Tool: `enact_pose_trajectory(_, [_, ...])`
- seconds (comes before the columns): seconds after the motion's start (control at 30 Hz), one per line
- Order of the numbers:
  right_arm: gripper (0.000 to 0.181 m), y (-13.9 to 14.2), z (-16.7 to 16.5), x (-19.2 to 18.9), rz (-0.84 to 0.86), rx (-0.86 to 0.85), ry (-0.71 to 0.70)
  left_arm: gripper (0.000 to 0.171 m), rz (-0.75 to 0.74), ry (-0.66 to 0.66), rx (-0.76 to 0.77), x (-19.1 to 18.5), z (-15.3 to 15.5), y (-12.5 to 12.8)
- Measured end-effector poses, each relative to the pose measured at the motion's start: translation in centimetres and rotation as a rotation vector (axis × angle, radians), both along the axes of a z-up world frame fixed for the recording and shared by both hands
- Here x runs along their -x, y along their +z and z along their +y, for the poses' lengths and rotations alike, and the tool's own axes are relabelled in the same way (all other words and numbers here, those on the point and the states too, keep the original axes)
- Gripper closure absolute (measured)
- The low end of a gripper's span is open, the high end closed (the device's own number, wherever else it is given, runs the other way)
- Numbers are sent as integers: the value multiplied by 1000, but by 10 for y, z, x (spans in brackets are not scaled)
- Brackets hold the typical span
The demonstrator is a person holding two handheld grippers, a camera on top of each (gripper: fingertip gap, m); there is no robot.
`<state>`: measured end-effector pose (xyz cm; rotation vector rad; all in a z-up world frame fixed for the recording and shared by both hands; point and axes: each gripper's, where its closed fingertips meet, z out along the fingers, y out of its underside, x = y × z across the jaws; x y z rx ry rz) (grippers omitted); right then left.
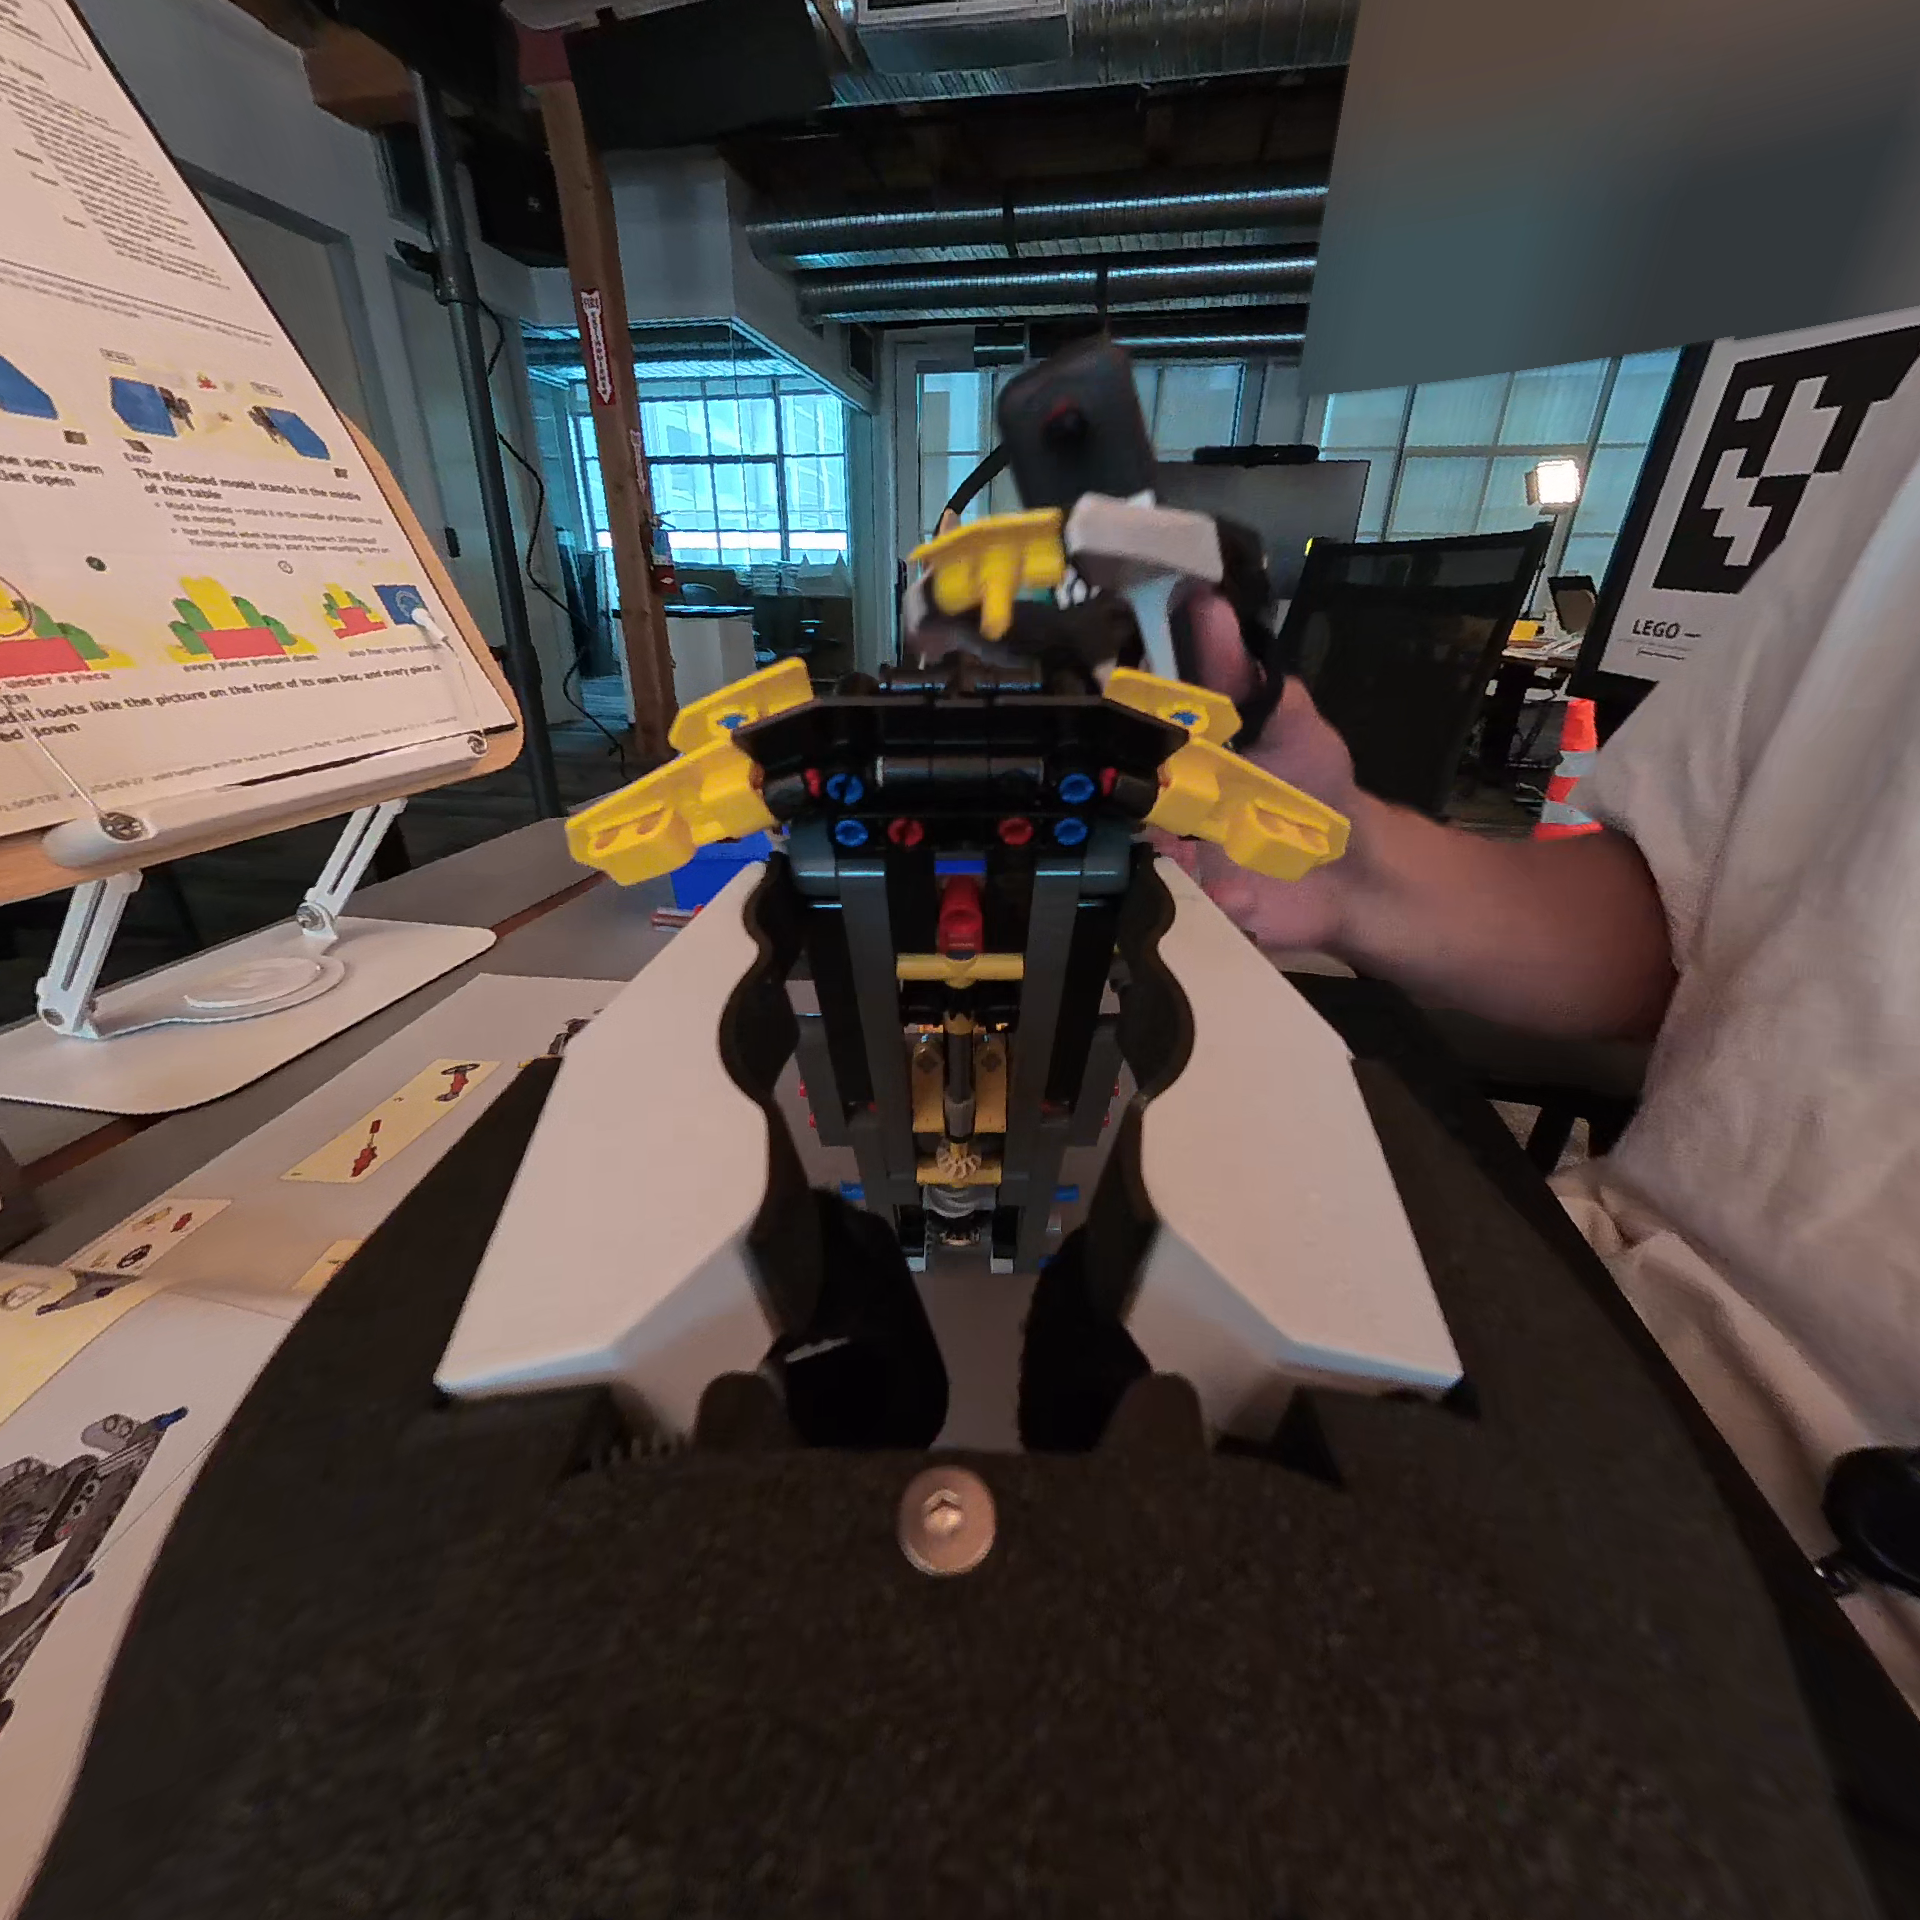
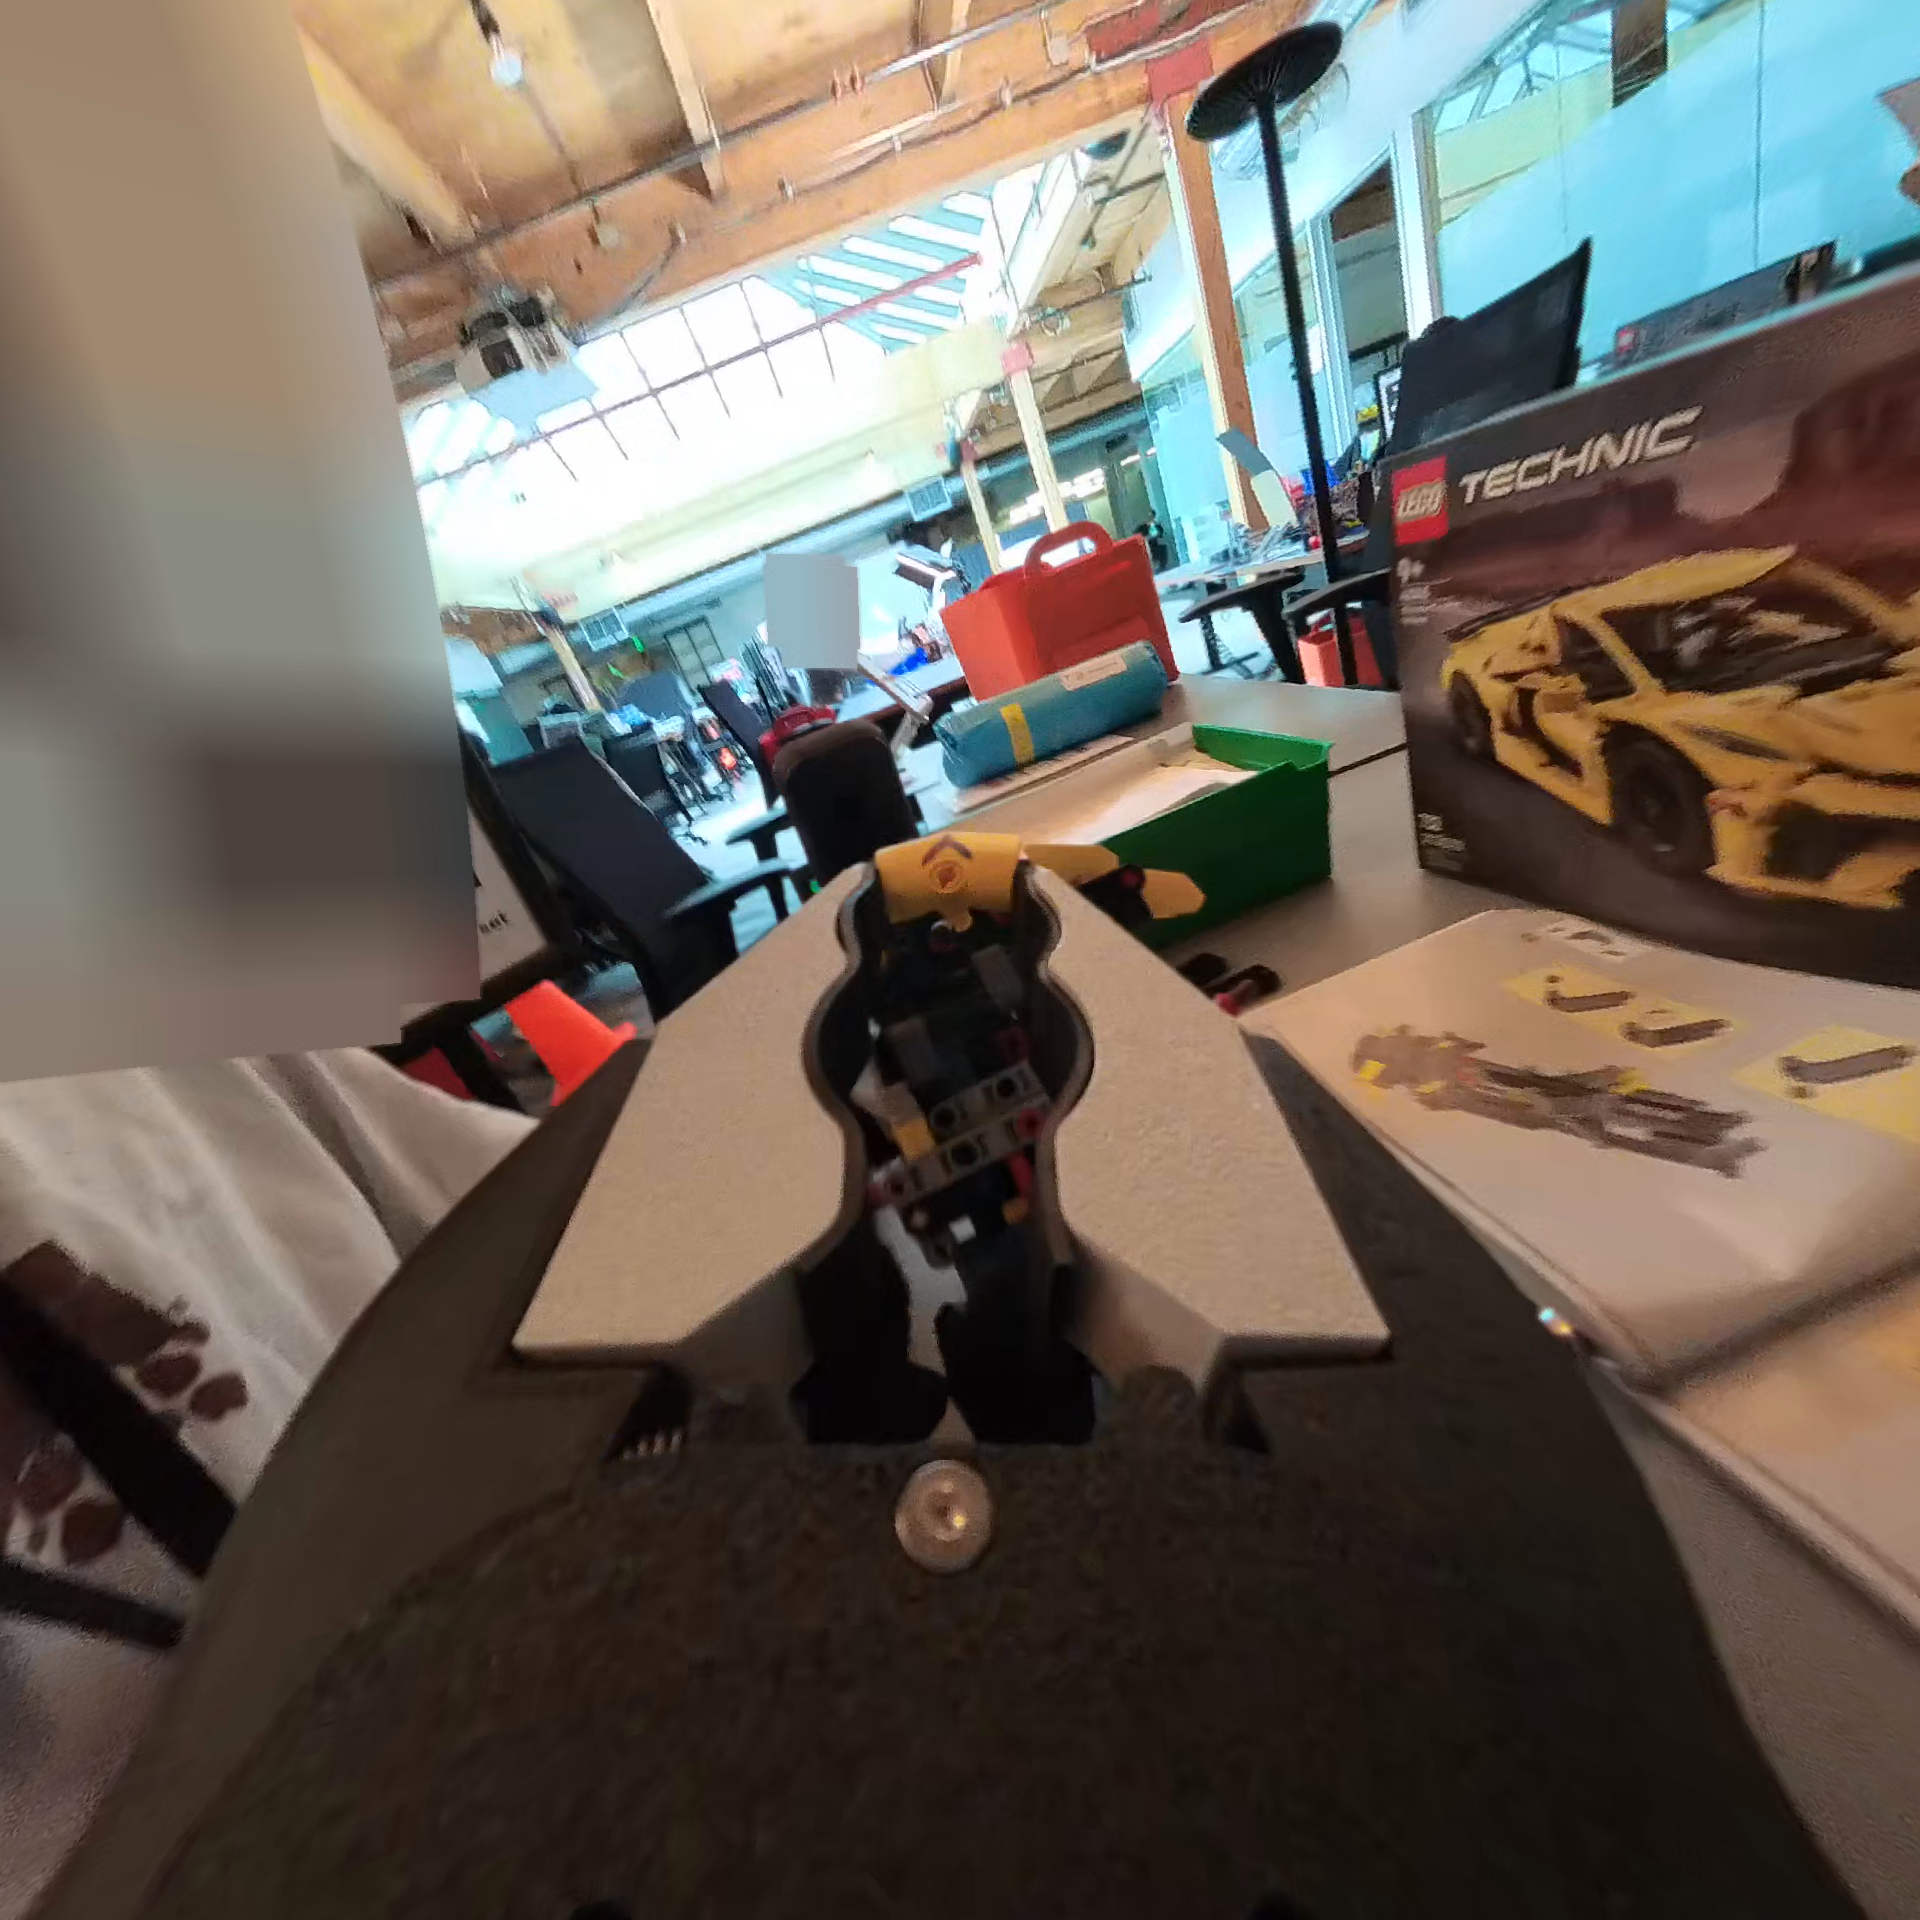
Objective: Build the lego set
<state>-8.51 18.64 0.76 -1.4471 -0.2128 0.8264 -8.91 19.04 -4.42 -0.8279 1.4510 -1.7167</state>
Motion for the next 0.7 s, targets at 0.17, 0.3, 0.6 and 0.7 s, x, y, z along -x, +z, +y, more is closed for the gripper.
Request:
enact_pose_trajectory(0.17, [157,-2,20,19,97,87,51,113,4,7,-16,0,-3,0])
enact_pose_trajectory(0.3, [158,-5,22,18,58,96,40,113,9,7,-14,0,-3,0])
enact_pose_trajectory(0.6, [157,-7,18,21,84,62,78,113,18,-1,-10,0,-3,0])
enact_pose_trajectory(0.7, [157,-8,19,21,88,51,93,113,19,-6,1,0,-2,0])
